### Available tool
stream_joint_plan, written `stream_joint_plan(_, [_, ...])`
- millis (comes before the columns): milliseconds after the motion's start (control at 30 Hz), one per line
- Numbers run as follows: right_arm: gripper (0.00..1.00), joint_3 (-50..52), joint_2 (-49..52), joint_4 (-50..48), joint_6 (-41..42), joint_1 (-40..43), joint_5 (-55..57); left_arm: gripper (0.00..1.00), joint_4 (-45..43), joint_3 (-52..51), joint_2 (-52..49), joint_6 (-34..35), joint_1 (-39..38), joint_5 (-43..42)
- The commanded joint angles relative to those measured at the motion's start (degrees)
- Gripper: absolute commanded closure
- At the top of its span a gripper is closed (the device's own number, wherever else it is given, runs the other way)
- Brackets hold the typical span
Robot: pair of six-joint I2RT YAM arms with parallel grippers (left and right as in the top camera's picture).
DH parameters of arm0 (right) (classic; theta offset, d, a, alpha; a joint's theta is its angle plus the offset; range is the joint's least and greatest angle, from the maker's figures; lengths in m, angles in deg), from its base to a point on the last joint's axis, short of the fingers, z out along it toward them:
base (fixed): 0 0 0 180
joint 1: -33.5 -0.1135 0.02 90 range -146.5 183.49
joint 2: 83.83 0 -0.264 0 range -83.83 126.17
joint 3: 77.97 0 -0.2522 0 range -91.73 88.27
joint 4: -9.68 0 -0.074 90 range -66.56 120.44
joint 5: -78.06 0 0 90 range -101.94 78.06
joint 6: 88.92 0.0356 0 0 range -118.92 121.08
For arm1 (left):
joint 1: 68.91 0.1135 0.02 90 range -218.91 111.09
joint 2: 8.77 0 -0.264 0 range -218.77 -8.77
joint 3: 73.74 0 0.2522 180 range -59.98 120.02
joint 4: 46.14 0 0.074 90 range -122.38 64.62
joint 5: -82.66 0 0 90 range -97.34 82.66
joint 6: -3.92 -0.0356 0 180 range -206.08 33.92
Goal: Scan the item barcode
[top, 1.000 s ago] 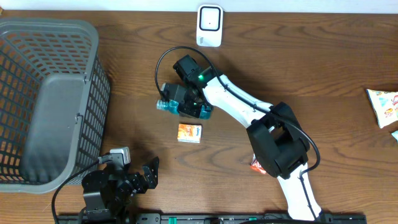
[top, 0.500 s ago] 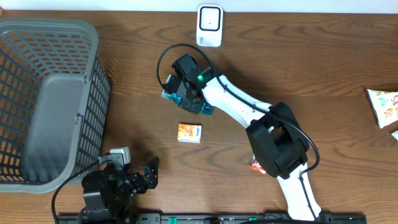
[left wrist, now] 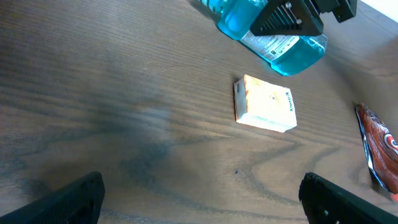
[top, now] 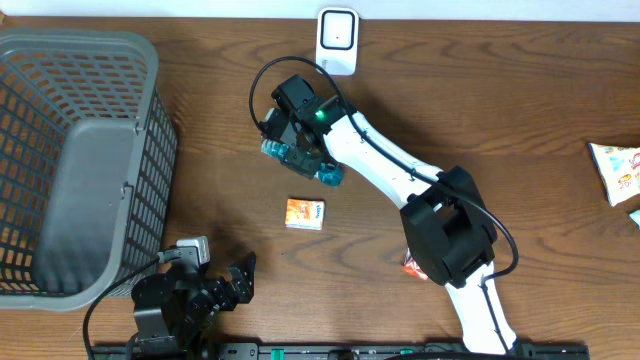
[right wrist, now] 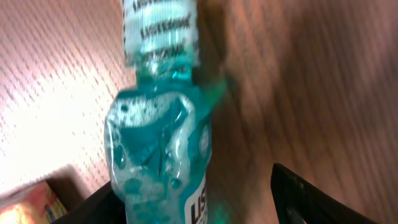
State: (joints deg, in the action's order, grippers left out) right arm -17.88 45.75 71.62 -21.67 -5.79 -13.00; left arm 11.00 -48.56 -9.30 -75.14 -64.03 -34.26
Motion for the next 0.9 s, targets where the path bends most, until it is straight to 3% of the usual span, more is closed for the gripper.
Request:
stream_joint_plan(0, [0.35,-1.11,-1.60,1.20,1.55,-0.13,-0.15,0.00,0.35,-0.07,0.31,0.55,0.31,-0.72])
stream_joint_plan(300, [0.23,-1.11,-5.31,3.56,2.19,-0.02,-3.15,0.00,0.35,-0.07,0.31,0.55,0.31,-0.74])
stream_joint_plan(400, [0.01,-1.11,-7.17,4.92,2.19,-0.02,-3.17,0.00,0.35,-0.07,0.31,0.55,0.31,-0.74])
stream_joint_plan(733, [0.01,-0.81,-11.89,16.00,1.55,0.55,-1.99,0.00,0.35,-0.07,0.31,0.55,0.31,-0.74])
stream_joint_plan(867, [0.01,1.86,-11.76,16.13,-0.17,0.85,-1.86,0.00,0.35,-0.07,0.31,0.55,0.31,-0.74])
